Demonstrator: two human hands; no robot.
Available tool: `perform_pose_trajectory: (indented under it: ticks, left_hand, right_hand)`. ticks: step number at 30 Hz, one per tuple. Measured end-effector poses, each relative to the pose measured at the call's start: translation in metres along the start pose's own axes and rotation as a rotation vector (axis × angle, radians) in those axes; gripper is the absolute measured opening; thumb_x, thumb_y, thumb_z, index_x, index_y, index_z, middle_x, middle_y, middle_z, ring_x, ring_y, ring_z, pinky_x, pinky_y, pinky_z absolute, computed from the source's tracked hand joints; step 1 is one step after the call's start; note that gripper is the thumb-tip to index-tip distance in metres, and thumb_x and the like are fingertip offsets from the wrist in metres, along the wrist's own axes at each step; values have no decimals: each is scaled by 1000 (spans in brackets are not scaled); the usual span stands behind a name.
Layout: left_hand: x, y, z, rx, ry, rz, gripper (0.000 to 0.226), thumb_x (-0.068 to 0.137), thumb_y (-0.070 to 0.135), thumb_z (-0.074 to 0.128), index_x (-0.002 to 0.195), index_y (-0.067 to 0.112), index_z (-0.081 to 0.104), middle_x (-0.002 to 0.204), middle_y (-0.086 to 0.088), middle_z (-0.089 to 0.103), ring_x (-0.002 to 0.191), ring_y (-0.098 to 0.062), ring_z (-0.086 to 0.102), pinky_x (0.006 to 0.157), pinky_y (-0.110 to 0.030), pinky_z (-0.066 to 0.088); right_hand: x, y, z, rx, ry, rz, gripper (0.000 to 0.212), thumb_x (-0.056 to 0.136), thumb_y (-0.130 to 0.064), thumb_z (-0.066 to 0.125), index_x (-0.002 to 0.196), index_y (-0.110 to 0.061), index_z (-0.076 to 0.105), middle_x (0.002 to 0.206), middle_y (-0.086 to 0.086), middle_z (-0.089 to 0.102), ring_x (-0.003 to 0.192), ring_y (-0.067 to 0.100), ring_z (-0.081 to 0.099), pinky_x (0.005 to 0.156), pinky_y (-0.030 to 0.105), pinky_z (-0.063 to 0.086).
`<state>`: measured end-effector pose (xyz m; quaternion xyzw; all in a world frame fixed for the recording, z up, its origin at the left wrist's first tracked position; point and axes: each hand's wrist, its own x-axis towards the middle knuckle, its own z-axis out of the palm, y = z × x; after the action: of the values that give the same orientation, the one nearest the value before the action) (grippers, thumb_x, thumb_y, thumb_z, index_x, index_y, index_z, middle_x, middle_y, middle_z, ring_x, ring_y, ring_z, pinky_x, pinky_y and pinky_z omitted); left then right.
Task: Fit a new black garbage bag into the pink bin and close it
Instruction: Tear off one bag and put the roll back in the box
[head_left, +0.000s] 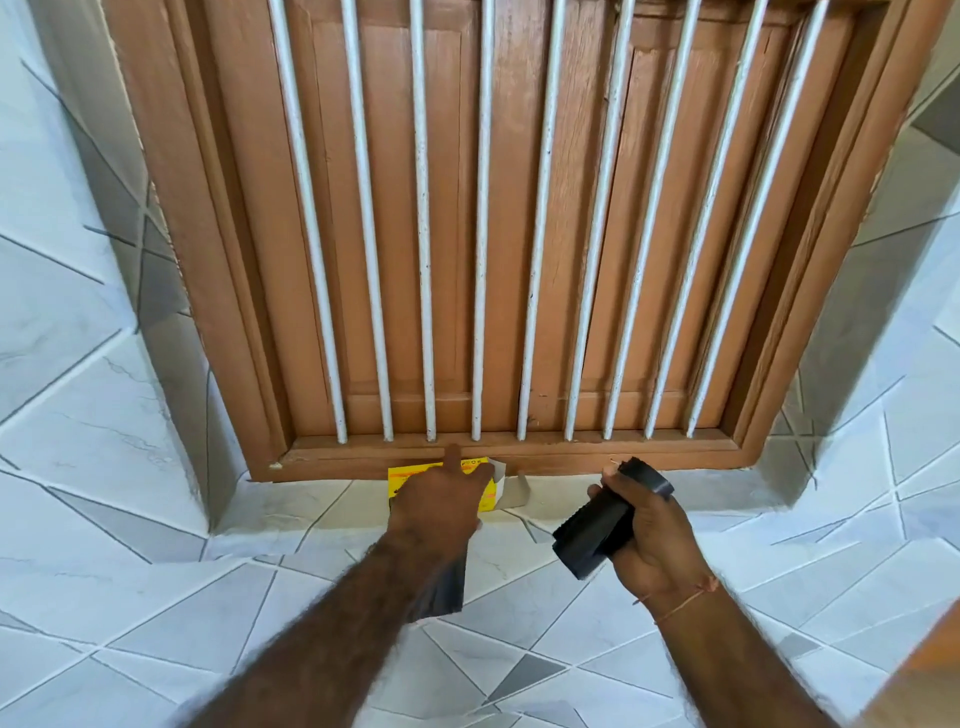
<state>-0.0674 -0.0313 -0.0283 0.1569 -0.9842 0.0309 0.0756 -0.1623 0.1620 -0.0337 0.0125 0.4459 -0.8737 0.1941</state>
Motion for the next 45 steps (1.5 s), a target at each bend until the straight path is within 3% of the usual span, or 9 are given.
perform_pose_trajectory:
  ticks: [5,9,16,20,23,27,33,38,45]
  left_hand:
    - [38,1,3,88,-72,93,50,87,25,56,133,34,41,118,-10,53,92,-34,63,70,-36,52]
    - [44,1,1,104,-56,101,38,85,25,54,121,35,48,121,-8,51,91,-34,64,65,-35,48]
    - [18,16,-13,-185,-11,-59,63,76,41,65,129,43,31,126,13,43,95,-22,61,68,-30,45]
    - [8,19,-21,-390,60,-166,73,76,50,69,132,42,24,126,18,47,98,-11,58,72,-17,41]
    - [1,11,-23,-476,83,-184,76,74,52,71,131,43,22,127,19,47,101,-8,56,82,-19,48]
    - [-9,-8,-29,-466,84,-158,81,73,55,71,135,44,20,137,18,44,110,-12,57,92,-26,51]
    - [-22,-24,-28,-505,62,-95,87,72,58,71,138,41,17,142,15,41,116,-15,55,97,-30,50]
    - [-29,-29,-22,-600,51,-61,92,70,58,72,140,40,14,143,17,38,119,-13,52,99,-26,47]
    - [-34,-27,-27,-590,126,-4,84,72,53,74,134,47,17,144,21,34,118,-8,50,95,-20,44]
  right_hand:
    - [32,-10,16,-40,-66,-9,25,75,-4,75,90,-18,61,84,10,63,84,26,59,81,44,48]
    - [59,-15,30,-9,-121,5,29,75,-6,75,98,-16,61,84,9,62,83,25,58,72,40,52]
    - [65,-20,68,109,-221,-58,43,75,-10,74,115,-13,58,90,9,68,89,26,65,79,46,54]
    - [52,-18,99,125,-196,-123,80,51,-28,83,123,-12,53,102,11,68,92,25,67,72,41,58]
    - [40,-10,112,130,-168,-168,84,53,-30,84,128,-10,51,114,20,64,97,29,66,64,32,58]
    - [25,0,129,114,-73,-247,109,32,-50,93,126,-13,54,115,18,66,103,30,66,75,41,61]
    - [-4,9,147,87,-83,-368,90,46,-39,86,125,-13,53,100,3,67,102,27,65,84,49,58]
    - [-23,21,144,1,8,-436,96,32,-54,92,116,-19,59,99,7,70,96,28,69,82,56,58]
    - [-32,16,114,-156,-30,-435,69,42,-36,93,104,-22,65,100,13,71,98,38,67,79,47,60]
